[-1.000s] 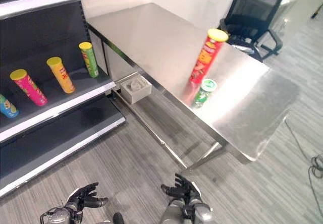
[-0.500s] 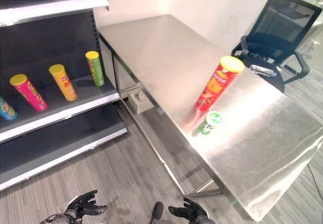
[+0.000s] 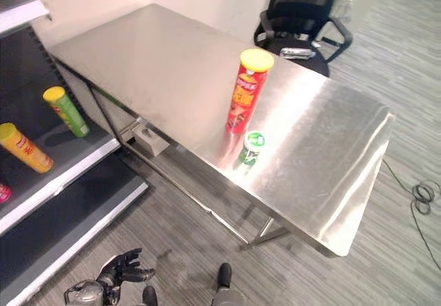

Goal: Put the goods on the table back onto the shelves and tidy them up.

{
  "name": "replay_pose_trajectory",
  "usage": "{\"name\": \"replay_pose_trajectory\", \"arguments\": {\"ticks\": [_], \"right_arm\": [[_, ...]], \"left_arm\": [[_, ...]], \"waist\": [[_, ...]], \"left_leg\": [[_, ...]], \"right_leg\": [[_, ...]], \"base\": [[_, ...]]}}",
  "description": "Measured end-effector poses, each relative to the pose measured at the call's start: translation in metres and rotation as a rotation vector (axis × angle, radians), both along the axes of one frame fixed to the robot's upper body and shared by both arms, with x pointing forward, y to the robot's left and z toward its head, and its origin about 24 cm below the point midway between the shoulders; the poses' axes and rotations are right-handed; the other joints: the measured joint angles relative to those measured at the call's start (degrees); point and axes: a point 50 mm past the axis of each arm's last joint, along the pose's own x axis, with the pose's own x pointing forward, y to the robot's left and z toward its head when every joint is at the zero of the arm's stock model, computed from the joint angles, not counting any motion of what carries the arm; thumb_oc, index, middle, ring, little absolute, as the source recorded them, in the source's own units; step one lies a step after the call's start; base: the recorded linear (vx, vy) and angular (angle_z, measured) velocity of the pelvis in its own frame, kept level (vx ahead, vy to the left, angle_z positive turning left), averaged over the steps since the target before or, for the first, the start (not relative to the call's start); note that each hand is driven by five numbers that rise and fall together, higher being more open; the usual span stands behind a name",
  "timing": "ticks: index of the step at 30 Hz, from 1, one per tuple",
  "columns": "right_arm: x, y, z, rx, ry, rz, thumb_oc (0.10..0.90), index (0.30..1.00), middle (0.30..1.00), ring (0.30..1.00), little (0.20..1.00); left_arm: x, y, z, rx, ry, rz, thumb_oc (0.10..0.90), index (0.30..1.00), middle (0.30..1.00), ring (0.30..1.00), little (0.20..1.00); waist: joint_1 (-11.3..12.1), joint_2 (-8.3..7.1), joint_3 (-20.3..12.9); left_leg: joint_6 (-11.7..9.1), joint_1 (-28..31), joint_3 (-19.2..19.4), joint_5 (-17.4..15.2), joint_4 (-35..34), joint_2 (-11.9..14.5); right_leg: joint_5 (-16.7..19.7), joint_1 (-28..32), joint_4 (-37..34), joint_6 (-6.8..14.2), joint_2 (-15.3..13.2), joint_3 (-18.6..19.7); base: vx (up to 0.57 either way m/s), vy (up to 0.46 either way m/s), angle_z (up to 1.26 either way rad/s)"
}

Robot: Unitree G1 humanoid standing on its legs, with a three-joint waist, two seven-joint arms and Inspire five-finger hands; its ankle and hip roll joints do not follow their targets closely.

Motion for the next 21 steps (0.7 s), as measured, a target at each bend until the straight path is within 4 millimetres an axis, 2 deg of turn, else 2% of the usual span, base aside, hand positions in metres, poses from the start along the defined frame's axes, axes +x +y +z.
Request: {"name": "replay_pose_trajectory", "arguments": {"ticks": [3, 4, 5, 6, 7, 8, 9, 10, 11, 12, 13, 14, 17, 19, 20, 21], "right_arm": [[-0.019, -0.046, 0.022, -0.131, 0.002, -0.172, 0.8, 0.9, 0.9, 0.9, 0.9], [-0.017, -0.07, 0.037, -0.199, -0.044, -0.258, 0.8, 0.9, 0.9, 0.9, 0.9], [-0.009, -0.105, 0.065, -0.336, -0.139, -0.332, 0.8, 0.9, 0.9, 0.9, 0.9], [0.002, -0.127, 0.092, -0.455, -0.228, -0.35, 0.8, 0.9, 0.9, 0.9, 0.9], [0.022, -0.143, 0.123, -0.568, -0.344, -0.312, 0.8, 0.9, 0.9, 0.9, 0.9], [0.045, -0.151, 0.153, -0.656, -0.453, -0.252, 0.8, 0.9, 0.9, 0.9, 0.9], [0.083, -0.151, 0.204, -0.788, -0.649, -0.111, 0.8, 0.9, 0.9, 0.9, 0.9], [0.108, -0.143, 0.241, -0.883, -0.8, 0.024, 0.8, 0.9, 0.9, 0.9, 0.9], [0.12, -0.136, 0.263, -0.954, -0.891, 0.111, 0.8, 0.9, 0.9, 0.9, 0.9], [0.15, -0.118, 0.305, -1.038, -1.051, 0.259, 0.8, 0.9, 0.9, 0.9, 0.9], [0.162, -0.103, 0.32, -1.055, -1.129, 0.338, 0.8, 0.9, 0.9, 0.9, 0.9], [0.171, -0.091, 0.332, -1.075, -1.21, 0.406, 0.8, 0.9, 0.9, 0.9, 0.9], [0.188, -0.035, 0.362, -1.039, -1.457, 0.655, 0.8, 0.9, 0.9, 0.9, 0.9], [0.192, -0.015, 0.367, -1.005, -1.533, 0.79, 0.8, 0.9, 0.9, 0.9, 0.9], [0.193, -0.007, 0.364, -0.97, -1.55, 0.85, 0.8, 0.9, 0.9, 0.9, 0.9], [0.194, -0.007, 0.359, -0.947, -1.548, 0.845, 0.8, 0.9, 0.9, 0.9, 0.9]], "left_arm": [[-0.002, 0.013, 0.004, 0.021, -0.013, 0.023, 0.8, 0.9, 0.9, 0.9, 0.9], [0.0, 0.017, 0.006, 0.027, -0.02, 0.025, 0.8, 0.9, 0.9, 0.9, 0.9], [0.0, 0.016, 0.005, 0.025, -0.017, 0.028, 0.8, 0.9, 0.9, 0.9, 0.9], [0.0, 0.013, 0.005, 0.016, -0.02, 0.026, 0.8, 0.9, 0.9, 0.9, 0.9], [-0.003, 0.011, 0.003, 0.01, -0.014, 0.027, 0.8, 0.9, 0.9, 0.9, 0.9], [-0.007, 0.01, 0.001, 0.006, -0.002, 0.031, 0.8, 0.9, 0.9, 0.9, 0.9], [-0.013, 0.007, -0.002, -0.003, 0.021, 0.039, 0.8, 0.9, 0.9, 0.9, 0.9], [-0.017, 0.004, -0.005, -0.008, 0.035, 0.042, 0.8, 0.9, 0.9, 0.9, 0.9], [-0.014, 0.003, -0.004, -0.012, 0.027, 0.038, 0.8, 0.9, 0.9, 0.9, 0.9], [-0.011, 0.001, -0.003, -0.014, 0.012, 0.023, 0.8, 0.9, 0.9, 0.9, 0.9], [-0.013, 0.001, -0.003, -0.011, 0.016, 0.012, 0.8, 0.9, 0.9, 0.9, 0.9], [-0.014, 0.0, -0.004, -0.009, 0.021, 0.002, 0.8, 0.9, 0.9, 0.9, 0.9], [-0.025, -0.001, -0.007, -0.014, 0.058, -0.022, 0.8, 0.9, 0.9, 0.9, 0.9], [-0.033, -0.001, -0.009, -0.019, 0.08, -0.028, 0.8, 0.9, 0.9, 0.9, 0.9], [-0.04, 0.001, -0.011, -0.025, 0.098, -0.024, 0.8, 0.9, 0.9, 0.9, 0.9], [-0.042, 0.004, -0.01, -0.018, 0.103, -0.029, 0.8, 0.9, 0.9, 0.9, 0.9]], "waist": [[-0.6, 0.08, -0.3], [-0.8, -0.11, -0.4], [-1.0, 0.21, -0.8], [-1.1, 0.31, -0.8], [-1.8, 0.39, -0.9], [-2.7, 0.51, -0.9], [-3.7, 0.87, -1.1], [-4.3, 1.14, -1.3], [-4.2, 0.89, -1.5], [-3.5, -0.3, -2.1], [-2.9, -0.48, -2.8], [-1.8, -1.18, -3.2], [-0.5, -2.74, -4.3], [0.5, -3.82, -5.1], [2.3, -4.81, -5.8], [2.6, -5.13, -6.0]], "left_leg": [[0.3, 1.1, 0.9, -0.6, 0.0, -0.4], [0.2, 2.0, 1.1, -0.9, 0.1, -0.7], [0.4, 2.0, 1.2, -1.3, 0.0, -0.8], [0.5, 2.4, 1.3, -1.4, 0.0, -1.0], [0.5, 2.9, 1.4, -1.6, 0.0, -1.1], [0.5, 3.5, 1.7, -1.8, 0.0, -1.1], [0.5, 4.1, 2.6, -2.0, 0.0, -1.3], [0.5, 4.2, 2.8, -2.0, 0.0, -1.3], [0.5, 4.0, 2.8, -2.0, 0.0, -1.3], [0.3, 3.8, 2.5, -1.9, 0.0, -0.9], [0.0, 3.8, 2.5, -1.7, 0.0, -0.6], [-0.1, 3.6, 2.4, -1.6, 0.0, -0.2], [-0.5, 3.2, 1.8, -1.2, 0.0, 0.5], [-0.5, 2.9, 1.0, -0.7, 0.1, 0.6], [-0.6, 2.7, 0.4, -0.4, 0.3, 0.4], [-0.5, 2.5, -0.2, -0.4, 0.3, 0.2]], "right_leg": [[-0.2, 0.8, 0.0, 0.3, -0.4, 0.2], [-0.3, 1.0, 0.0, 0.5, -0.5, 0.3], [-0.3, 1.4, 0.0, 0.8, -0.7, 0.2], [-0.2, 1.7, 0.0, 0.9, -0.7, 0.3], [-0.2, 2.1, 0.0, 0.9, -0.8, 0.5], [-0.2, 2.4, 0.0, 1.0, -0.7, 0.8], [-0.1, 2.5, 0.0, 1.1, -0.7, 1.7], [-0.1, 2.4, 0.0, 1.1, -0.9, 1.9], [-0.1, 2.3, 0.0, 1.2, -0.8, 1.8], [-0.6, 2.2, 0.0, 1.6, -0.5, 1.6], [-0.8, 2.1, 0.0, 1.8, -0.2, 1.6], [-1.0, 2.1, -0.1, 1.7, 0.0, 1.5], [-1.2, 2.1, -0.4, 1.5, 0.4, 1.0], [-1.2, 2.2, -0.4, 1.5, 0.4, -0.3], [-0.9, 2.4, 0.0, 1.2, 0.4, -0.7], [-0.7, 2.6, 0.0, 1.0, 0.1, -1.4]], "base": [[0.04, 0.101, -0.12], [0.02, 0.087, -0.08], [0.03, 0.117, -0.09], [0.02, 0.102, -0.08], [0.0, 0.067, -0.1], [-0.01, 0.037, -0.21], [-0.01, 0.025, -0.24], [0.01, 0.007, -0.19], [0.0, 0.0, 0.0], [0.02, 0.003, 0.06], [0.0, 0.003, 0.06], [0.01, 0.002, 0.03], [0.01, -0.003, 0.11], [0.03, -0.001, 0.31], [0.03, 0.004, 0.32], [0.03, 0.003, 0.34]]}}
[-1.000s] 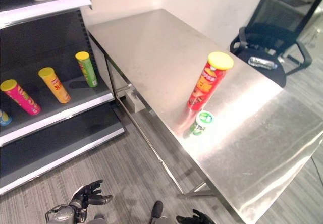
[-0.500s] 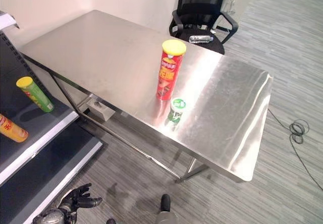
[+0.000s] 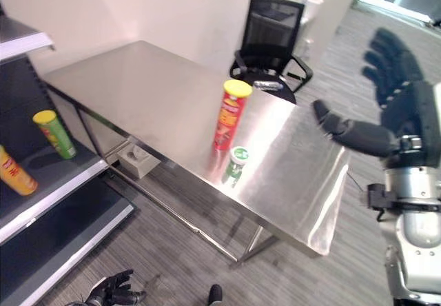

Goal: Put the goods on the table back onto the shelves and tidy them up.

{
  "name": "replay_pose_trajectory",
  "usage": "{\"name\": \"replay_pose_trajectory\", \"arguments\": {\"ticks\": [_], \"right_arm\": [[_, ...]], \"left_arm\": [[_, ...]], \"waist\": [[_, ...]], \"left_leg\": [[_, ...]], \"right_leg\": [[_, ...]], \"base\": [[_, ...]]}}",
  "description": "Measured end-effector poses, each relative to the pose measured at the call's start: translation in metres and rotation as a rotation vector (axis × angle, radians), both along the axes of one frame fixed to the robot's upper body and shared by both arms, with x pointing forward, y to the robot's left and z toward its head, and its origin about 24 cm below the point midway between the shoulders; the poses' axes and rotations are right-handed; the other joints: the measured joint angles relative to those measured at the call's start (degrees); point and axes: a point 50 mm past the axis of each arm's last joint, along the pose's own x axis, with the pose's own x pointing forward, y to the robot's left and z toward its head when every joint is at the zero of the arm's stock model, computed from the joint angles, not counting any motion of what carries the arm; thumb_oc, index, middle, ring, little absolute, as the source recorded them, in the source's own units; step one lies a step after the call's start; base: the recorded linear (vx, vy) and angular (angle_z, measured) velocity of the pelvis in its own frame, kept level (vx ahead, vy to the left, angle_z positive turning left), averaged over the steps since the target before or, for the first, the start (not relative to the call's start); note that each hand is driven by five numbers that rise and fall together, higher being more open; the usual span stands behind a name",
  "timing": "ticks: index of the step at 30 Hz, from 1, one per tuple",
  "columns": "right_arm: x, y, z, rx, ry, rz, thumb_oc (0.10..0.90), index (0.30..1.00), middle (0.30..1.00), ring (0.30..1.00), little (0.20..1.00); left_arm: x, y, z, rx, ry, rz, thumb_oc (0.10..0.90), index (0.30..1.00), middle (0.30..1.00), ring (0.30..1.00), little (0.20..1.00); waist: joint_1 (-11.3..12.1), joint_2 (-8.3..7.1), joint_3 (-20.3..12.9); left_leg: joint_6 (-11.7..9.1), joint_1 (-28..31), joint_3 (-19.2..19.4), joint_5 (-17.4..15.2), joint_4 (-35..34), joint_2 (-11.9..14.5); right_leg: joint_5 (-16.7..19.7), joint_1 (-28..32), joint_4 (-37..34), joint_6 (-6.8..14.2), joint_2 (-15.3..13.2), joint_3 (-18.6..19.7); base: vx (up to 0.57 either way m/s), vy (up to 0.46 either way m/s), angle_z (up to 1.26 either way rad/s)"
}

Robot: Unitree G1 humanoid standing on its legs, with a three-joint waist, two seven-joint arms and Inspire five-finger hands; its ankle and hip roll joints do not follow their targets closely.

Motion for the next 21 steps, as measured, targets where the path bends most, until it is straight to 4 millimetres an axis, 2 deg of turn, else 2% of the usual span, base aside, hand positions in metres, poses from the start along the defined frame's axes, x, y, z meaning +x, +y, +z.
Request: {"name": "replay_pose_trajectory", "arguments": {"ticks": [2, 5, 6, 7, 11, 14, 19, 21], "right_arm": [[0.001, -0.002, -0.009, 0.059, 0.021, 0.006, 0.8, 0.9, 0.9, 0.9, 0.9], [0.0, -0.001, -0.03, 0.116, 0.146, 0.074, 0.8, 0.9, 0.9, 0.9, 0.9], [-0.002, -0.002, -0.037, 0.113, 0.186, 0.078, 0.8, 0.9, 0.9, 0.9, 0.9], [-0.004, -0.003, -0.053, 0.085, 0.314, 0.1, 0.8, 0.9, 0.9, 0.9, 0.9], [-0.009, -0.001, -0.081, 0.099, 0.48, 0.131, 0.8, 0.9, 0.9, 0.9, 0.9], [-0.009, -0.001, -0.082, 0.098, 0.498, 0.142, 0.8, 0.9, 0.9, 0.9, 0.9], [-0.009, -0.001, -0.082, 0.098, 0.496, 0.141, 0.8, 0.9, 0.9, 0.9, 0.9], [-0.013, -0.001, -0.091, 0.004, 0.598, 0.15, 0.8, 0.9, 0.9, 0.9, 0.9]], "left_arm": [[-0.006, 0.005, 0.0, 0.015, 0.016, -0.005, 0.8, 0.9, 0.9, 0.9, 0.9], [-0.018, 0.012, 0.0, 0.037, 0.045, -0.003, 0.8, 0.9, 0.9, 0.9, 0.9], [-0.017, 0.013, 0.0, 0.039, 0.044, -0.002, 0.8, 0.9, 0.9, 0.9, 0.9], [-0.017, 0.014, 0.0, 0.036, 0.04, 0.005, 0.8, 0.9, 0.9, 0.9, 0.9], [-0.015, 0.009, -0.001, 0.021, 0.033, 0.013, 0.8, 0.9, 0.9, 0.9, 0.9], [-0.016, 0.007, -0.001, 0.015, 0.035, 0.014, 0.8, 0.9, 0.9, 0.9, 0.9], [-0.015, 0.003, -0.002, 0.004, 0.033, 0.015, 0.8, 0.9, 0.9, 0.9, 0.9], [-0.016, 0.003, -0.002, 0.007, 0.037, -0.003, 0.8, 0.9, 0.9, 0.9, 0.9]], "waist": [[0.2, -0.36, -0.2], [-0.4, 0.18, 0.0], [-0.4, 0.3, 0.0], [-0.5, 0.61, 0.2], [-1.0, 1.28, 0.4], [-1.9, 1.75, 0.7], [-1.9, 1.83, 0.6], [-1.8, 1.81, 0.6]], "left_leg": [[0.2, 0.1, -0.5, 0.0, 0.0, -0.5], [0.5, 0.2, -0.4, -0.2, 0.0, -1.0], [0.4, 0.1, -0.3, -0.2, 0.0, -1.0], [0.4, 0.1, -0.3, -0.2, 0.0, -0.8], [0.5, -0.5, -0.2, -0.3, -0.3, -0.8], [0.4, -0.7, -0.2, -0.2, -0.3, -0.8], [0.3, -0.6, -0.2, -0.1, -0.3, -0.7], [0.3, -0.4, -0.2, 0.0, 0.0, -0.6]], "right_leg": [[0.0, 0.5, 0.0, 0.0, -0.6, -0.4], [0.1, 0.3, 0.0, 0.1, -1.1, -0.3], [0.1, 0.3, 0.0, 0.2, -1.1, -0.3], [0.0, 0.2, 0.0, 0.2, -1.0, -0.4], [-0.5, 0.0, 0.0, 0.9, -1.0, -0.4], [-0.6, -0.3, 0.0, 1.0, -1.1, -0.3], [-0.4, -0.3, 0.0, 0.8, -0.8, -0.3], [-0.1, -0.4, 0.0, 0.4, -0.8, -0.3]], "base": [[0.01, -0.003, 0.16], [0.01, -0.006, -0.04], [0.0, 0.0, 0.0], [0.0, 0.0, 0.0], [0.0, 0.0, -0.01], [0.0, 0.0, 0.0], [0.02, -0.022, 0.01], [0.0, 0.0, 0.0]]}}
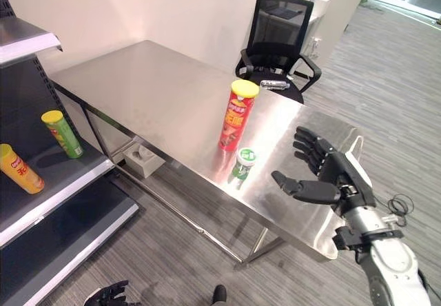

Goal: Put the goods on the table back onto the shelves and tidy them up.

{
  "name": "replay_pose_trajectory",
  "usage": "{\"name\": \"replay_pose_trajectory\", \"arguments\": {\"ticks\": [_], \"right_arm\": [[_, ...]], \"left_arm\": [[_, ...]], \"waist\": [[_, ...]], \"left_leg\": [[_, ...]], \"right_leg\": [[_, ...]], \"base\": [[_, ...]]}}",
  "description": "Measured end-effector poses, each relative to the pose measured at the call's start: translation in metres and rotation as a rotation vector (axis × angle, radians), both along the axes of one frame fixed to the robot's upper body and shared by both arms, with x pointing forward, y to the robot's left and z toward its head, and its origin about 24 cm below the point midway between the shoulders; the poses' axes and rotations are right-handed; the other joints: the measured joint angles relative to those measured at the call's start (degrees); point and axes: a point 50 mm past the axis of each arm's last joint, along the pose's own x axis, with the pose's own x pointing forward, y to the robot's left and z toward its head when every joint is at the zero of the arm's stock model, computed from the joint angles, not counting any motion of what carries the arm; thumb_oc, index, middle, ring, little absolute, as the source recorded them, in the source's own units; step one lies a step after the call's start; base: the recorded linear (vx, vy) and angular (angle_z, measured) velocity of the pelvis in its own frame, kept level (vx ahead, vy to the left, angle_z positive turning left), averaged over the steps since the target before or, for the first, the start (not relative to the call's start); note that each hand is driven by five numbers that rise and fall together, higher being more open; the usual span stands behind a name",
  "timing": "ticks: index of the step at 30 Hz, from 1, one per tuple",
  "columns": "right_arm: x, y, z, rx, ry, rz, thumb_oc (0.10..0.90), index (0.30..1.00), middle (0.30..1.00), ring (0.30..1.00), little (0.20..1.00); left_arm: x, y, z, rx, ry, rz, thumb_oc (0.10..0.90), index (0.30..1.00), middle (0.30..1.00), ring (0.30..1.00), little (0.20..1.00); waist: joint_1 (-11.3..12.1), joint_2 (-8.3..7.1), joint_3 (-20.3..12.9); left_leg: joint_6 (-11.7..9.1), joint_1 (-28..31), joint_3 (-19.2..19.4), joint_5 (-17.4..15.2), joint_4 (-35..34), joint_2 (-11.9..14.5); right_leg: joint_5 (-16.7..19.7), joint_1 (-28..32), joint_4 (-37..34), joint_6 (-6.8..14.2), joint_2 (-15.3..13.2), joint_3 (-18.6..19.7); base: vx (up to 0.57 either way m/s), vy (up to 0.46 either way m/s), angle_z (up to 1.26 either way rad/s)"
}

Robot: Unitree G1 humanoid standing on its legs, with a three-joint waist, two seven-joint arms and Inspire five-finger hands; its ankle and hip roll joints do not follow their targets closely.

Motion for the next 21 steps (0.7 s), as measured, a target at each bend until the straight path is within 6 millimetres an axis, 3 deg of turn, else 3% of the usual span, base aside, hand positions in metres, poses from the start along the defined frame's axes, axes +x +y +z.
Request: {"name": "replay_pose_trajectory", "arguments": {"ticks": [2, 8, 21], "right_arm": [[-0.001, 0.002, -0.014, -0.023, 0.085, 0.019, 0.8, 0.9, 0.9, 0.9, 0.9], [0.001, 0.01, -0.03, -0.07, 0.16, 0.06, 0.8, 0.9, 0.9, 0.9, 0.9], [0.01, 0.003, -0.034, -0.097, 0.156, 0.001, 0.8, 0.9, 0.9, 0.9, 0.9]], "left_arm": [[-0.001, -0.001, 0.0, -0.008, 0.005, -0.013, 0.8, 0.9, 0.9, 0.9, 0.9], [-0.001, -0.002, 0.0, -0.011, 0.002, -0.013, 0.8, 0.9, 0.9, 0.9, 0.9], [-0.002, 0.0, 0.0, -0.007, 0.003, -0.006, 0.8, 0.9, 0.9, 0.9, 0.9]], "waist": [[0.1, 0.1, 0.1], [0.3, 0.23, 0.5], [1.8, -0.29, 0.8]], "left_leg": [[0.0, -0.3, 0.0, 0.0, 0.0, 0.0], [0.0, -0.7, -0.3, 0.0, -0.1, 0.1], [0.0, -2.3, -2.9, 0.0, 0.0, 0.2]], "right_leg": [[0.0, -0.2, 0.0, 0.0, 0.0, -0.1], [-0.1, 0.0, 0.0, 0.1, 0.0, -0.3], [-0.4, 0.2, 0.0, 0.4, -0.3, -3.1]], "base": [[0.0, 0.0, 0.0], [0.01, -0.009, 0.01], [0.01, -0.014, 0.1]]}}
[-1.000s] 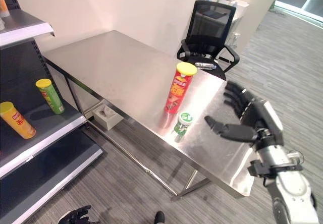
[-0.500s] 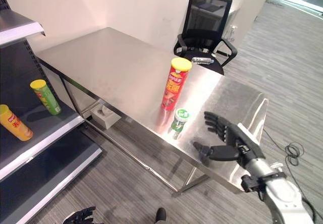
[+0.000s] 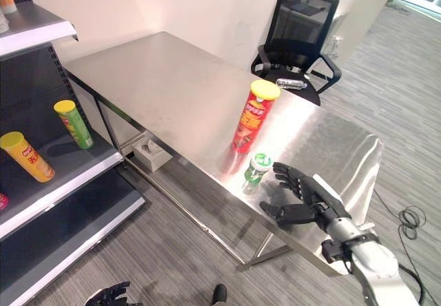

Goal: Put the goods on the table back onto the shelves and tidy them up.

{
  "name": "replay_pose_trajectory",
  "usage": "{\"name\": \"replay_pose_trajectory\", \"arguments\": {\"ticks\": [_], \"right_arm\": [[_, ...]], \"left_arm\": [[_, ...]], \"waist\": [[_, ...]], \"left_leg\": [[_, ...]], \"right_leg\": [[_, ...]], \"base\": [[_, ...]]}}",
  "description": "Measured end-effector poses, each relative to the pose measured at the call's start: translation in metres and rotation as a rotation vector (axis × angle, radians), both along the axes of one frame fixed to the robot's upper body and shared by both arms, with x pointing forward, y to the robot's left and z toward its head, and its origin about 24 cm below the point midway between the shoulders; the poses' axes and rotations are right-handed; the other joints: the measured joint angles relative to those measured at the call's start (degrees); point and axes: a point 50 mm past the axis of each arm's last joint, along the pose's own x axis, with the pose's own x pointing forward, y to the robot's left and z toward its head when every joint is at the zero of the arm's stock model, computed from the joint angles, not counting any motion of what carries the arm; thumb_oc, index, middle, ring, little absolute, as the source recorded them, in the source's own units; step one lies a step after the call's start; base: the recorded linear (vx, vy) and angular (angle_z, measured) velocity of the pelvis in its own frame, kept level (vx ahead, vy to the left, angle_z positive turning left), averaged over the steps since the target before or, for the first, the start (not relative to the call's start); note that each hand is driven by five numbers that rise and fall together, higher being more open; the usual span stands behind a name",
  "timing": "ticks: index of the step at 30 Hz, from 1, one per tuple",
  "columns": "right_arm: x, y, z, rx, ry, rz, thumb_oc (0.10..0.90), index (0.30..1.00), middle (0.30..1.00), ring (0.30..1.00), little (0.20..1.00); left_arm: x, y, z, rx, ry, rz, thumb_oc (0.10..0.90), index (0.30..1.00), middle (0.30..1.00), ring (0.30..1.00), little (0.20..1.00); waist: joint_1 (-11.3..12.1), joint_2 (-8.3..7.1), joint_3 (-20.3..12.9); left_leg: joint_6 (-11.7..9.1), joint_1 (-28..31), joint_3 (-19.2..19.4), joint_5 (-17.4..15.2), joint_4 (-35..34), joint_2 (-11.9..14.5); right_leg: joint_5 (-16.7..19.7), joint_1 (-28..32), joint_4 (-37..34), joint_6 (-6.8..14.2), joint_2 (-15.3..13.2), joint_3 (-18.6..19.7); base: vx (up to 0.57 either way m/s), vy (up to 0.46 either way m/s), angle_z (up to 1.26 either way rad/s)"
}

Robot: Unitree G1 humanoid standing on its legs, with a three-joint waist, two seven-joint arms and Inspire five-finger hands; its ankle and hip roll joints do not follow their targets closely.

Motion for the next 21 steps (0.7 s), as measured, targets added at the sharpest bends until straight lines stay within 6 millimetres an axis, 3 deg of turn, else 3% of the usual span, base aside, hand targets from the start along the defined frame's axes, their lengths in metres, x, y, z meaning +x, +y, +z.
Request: {"name": "replay_pose_trajectory", "arguments": {"ticks": [21], "right_arm": [[0.032, 0.008, -0.008, 0.08, -0.084, -0.119, 0.8, 0.9, 0.9, 0.9, 0.9]], "left_arm": [[0.008, 0.002, 0.003, 0.008, -0.029, 0.007, 0.8, 0.9, 0.9, 0.9, 0.9]], "waist": [[3.0, 0.09, 1.0]], "left_leg": [[-0.2, -0.9, -2.0, 0.9, 0.0, 0.4]], "right_leg": [[-0.2, 0.0, 0.0, -0.1, 0.3, -1.8]], "base": [[0.01, -0.009, 0.05]]}}
